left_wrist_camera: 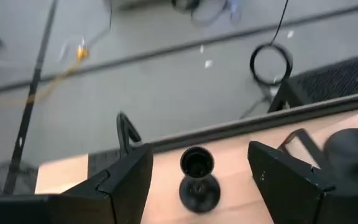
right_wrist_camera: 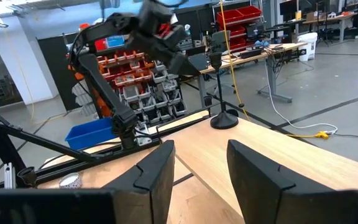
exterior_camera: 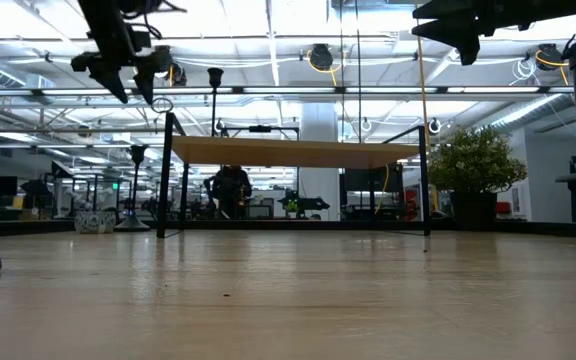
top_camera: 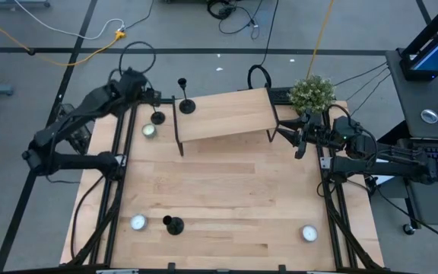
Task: Pick & Place candle stick holders
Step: Put the top candle holder on the shelf
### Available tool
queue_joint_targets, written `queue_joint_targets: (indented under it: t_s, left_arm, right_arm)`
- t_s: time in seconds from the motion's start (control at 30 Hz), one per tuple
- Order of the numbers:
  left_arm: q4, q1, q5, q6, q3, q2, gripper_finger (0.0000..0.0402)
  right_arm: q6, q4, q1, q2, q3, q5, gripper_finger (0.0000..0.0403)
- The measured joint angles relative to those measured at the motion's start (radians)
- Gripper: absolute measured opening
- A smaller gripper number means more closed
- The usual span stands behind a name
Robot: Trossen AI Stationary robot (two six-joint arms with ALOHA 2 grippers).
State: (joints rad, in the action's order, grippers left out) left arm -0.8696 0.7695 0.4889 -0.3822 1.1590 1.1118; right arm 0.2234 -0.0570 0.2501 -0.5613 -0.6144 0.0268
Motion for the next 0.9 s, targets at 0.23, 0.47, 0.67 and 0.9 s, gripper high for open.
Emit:
queue_joint_targets:
  t_s: [0.23,0.47,0.67,0.9]
  left_arm:
    - [-0.086,0.134,-0.146,-0.005,0.077,0.142,0.0271]
    - [-0.190,0.244,-0.267,-0.072,0.077,0.191,0.0271]
    - [-0.185,0.259,-0.312,-0.066,0.077,0.189,0.0271]
    - [-0.184,0.260,-0.306,-0.075,0.077,0.217,0.0271]
  right_arm:
    - [0.000,0.000,0.000,0.000,0.000,-0.001,0.0139]
    - [0.000,0.000,0.000,0.000,0.000,-0.001,0.0139]
    - [0.000,0.001,0.000,0.000,0.000,-0.001,0.0139]
    - [0.000,0.001,0.000,0.000,0.000,-0.001,0.0139]
